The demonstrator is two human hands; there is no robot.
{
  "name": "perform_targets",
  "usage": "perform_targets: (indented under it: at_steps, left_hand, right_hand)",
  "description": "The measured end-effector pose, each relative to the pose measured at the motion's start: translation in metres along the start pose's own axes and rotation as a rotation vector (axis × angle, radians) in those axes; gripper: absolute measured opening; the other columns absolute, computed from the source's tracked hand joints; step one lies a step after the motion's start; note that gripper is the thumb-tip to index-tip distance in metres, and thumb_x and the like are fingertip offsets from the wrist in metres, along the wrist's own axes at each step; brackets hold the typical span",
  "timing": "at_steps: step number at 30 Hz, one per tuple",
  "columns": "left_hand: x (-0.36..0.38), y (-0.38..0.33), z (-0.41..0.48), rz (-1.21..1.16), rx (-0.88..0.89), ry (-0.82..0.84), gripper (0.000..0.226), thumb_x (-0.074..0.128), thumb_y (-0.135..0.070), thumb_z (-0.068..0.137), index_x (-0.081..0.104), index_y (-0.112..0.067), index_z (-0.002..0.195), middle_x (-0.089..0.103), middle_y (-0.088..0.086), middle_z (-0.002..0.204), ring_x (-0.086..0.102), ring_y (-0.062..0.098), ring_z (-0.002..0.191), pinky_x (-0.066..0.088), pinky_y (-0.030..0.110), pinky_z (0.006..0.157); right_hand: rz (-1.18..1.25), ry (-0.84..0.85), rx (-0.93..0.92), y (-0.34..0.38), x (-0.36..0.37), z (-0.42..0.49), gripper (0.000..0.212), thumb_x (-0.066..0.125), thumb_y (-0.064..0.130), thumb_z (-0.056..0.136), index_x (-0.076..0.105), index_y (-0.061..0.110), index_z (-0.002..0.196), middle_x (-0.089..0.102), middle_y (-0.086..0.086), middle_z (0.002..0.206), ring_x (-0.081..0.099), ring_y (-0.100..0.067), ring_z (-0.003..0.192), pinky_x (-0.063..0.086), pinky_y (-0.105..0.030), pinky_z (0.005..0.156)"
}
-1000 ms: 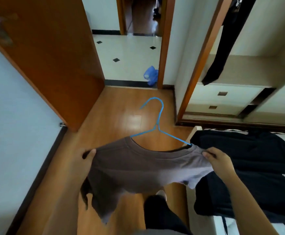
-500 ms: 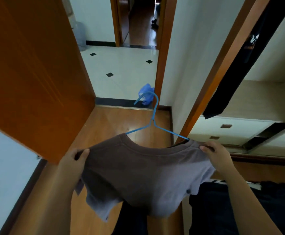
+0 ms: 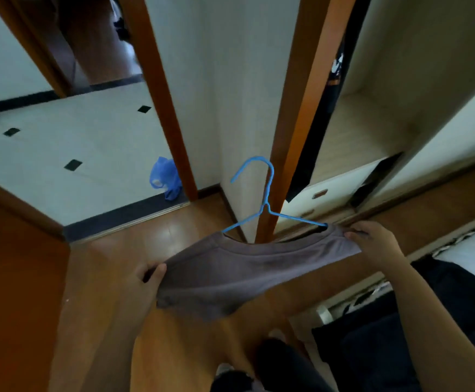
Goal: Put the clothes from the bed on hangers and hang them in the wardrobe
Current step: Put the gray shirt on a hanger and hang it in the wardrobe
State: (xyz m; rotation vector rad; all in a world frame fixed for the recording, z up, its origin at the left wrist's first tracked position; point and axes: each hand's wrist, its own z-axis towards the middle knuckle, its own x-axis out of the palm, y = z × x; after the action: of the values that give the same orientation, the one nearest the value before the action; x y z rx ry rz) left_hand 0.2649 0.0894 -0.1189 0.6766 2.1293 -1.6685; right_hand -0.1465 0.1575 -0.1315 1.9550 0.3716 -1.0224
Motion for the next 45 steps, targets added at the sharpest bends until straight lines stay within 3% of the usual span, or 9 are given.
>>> perform_targets:
  at_steps: [3,7,14,18,24,30,37,41,45]
  left_hand:
    - [0.037,-0.027,0.036,0.064,0.072,0.156,0.025,0.047,-0.013,0.093,0.054,-0.014,0.069,0.049,0.003,0.056,0.047,0.020,0.054,0.037,0.027,0.054]
    - [0.092,-0.066,0.076,0.260,0.174,0.400,0.026,0.044,-0.028,0.094,0.058,-0.009,0.083,0.061,0.009,0.068,0.060,0.023,0.064,0.048,0.033,0.062]
    - [0.211,-0.158,0.116,0.377,0.355,0.559,0.017,0.045,-0.022,0.094,0.051,-0.022,0.078,0.052,-0.004,0.073,0.053,0.016,0.075,0.036,0.016,0.061]
    - [0.280,-0.216,0.137,0.478,0.474,0.572,0.014,0.046,-0.023,0.094,0.055,-0.012,0.094,0.059,0.009,0.091,0.057,0.030,0.097,0.032,0.028,0.069]
    - [0.373,-0.281,0.154,0.446,0.687,0.626,0.018,0.051,-0.015,0.091,0.059,0.001,0.093,0.062,0.020,0.093,0.058,0.034,0.093,0.029,0.025,0.067]
    - [0.458,-0.342,0.191,0.405,0.740,0.603,0.023,0.049,-0.013,0.092,0.056,0.008,0.099,0.060,0.028,0.104,0.055,0.040,0.099,0.037,0.037,0.078]
    - [0.516,-0.427,0.271,0.348,0.800,0.475,0.027,0.043,-0.015,0.094,0.053,0.006,0.107,0.054,0.027,0.110,0.051,0.040,0.101,0.039,0.044,0.084]
    - [0.518,-0.462,0.314,0.304,0.802,0.334,0.027,0.043,-0.013,0.094,0.052,0.008,0.108,0.052,0.030,0.111,0.049,0.043,0.104,0.037,0.046,0.087]
    - [0.510,-0.496,0.345,0.285,0.794,0.221,0.025,0.042,-0.010,0.094,0.053,0.009,0.107,0.053,0.030,0.109,0.050,0.043,0.103,0.038,0.048,0.086]
  right_hand:
    - [0.035,-0.076,0.084,-0.030,-0.023,0.017,0.017,0.056,0.015,0.088,0.067,0.009,0.100,0.061,-0.016,0.104,0.055,-0.029,0.093,0.036,-0.029,0.074]
    - [0.041,-0.193,0.164,-0.077,-0.057,0.039,0.017,0.056,0.012,0.085,0.067,0.002,0.093,0.061,-0.020,0.094,0.057,-0.036,0.093,0.033,-0.030,0.071]
    - [0.075,-0.344,0.432,-0.161,-0.110,0.046,0.019,0.058,0.007,0.084,0.067,-0.004,0.096,0.060,-0.026,0.103,0.056,-0.039,0.101,0.037,-0.034,0.078]
    - [0.126,-0.425,0.586,-0.203,-0.125,0.034,0.017,0.061,0.009,0.082,0.068,-0.001,0.093,0.062,-0.023,0.099,0.057,-0.037,0.098,0.034,-0.033,0.074]
    - [0.233,-0.556,0.778,-0.229,-0.146,0.013,0.003,0.061,0.017,0.083,0.062,0.017,0.080,0.062,-0.015,0.094,0.056,-0.031,0.088,0.034,-0.031,0.071]
    - [0.172,-0.637,0.895,-0.237,-0.157,0.036,0.015,0.057,0.023,0.086,0.066,0.012,0.091,0.058,-0.006,0.089,0.056,-0.030,0.090,0.034,-0.030,0.071]
    - [0.167,-0.747,0.804,-0.214,-0.198,0.129,0.012,0.056,0.022,0.088,0.060,0.014,0.080,0.060,-0.005,0.087,0.056,-0.027,0.087,0.033,-0.030,0.068]
    - [0.205,-0.767,0.626,-0.198,-0.234,0.188,0.011,0.055,0.016,0.089,0.064,0.010,0.087,0.057,-0.002,0.086,0.051,-0.017,0.082,0.035,-0.028,0.072]
    - [0.143,-0.666,0.360,-0.186,-0.273,0.232,0.015,0.058,0.011,0.086,0.056,0.019,0.074,0.048,0.012,0.068,0.046,-0.005,0.066,0.033,-0.019,0.062]
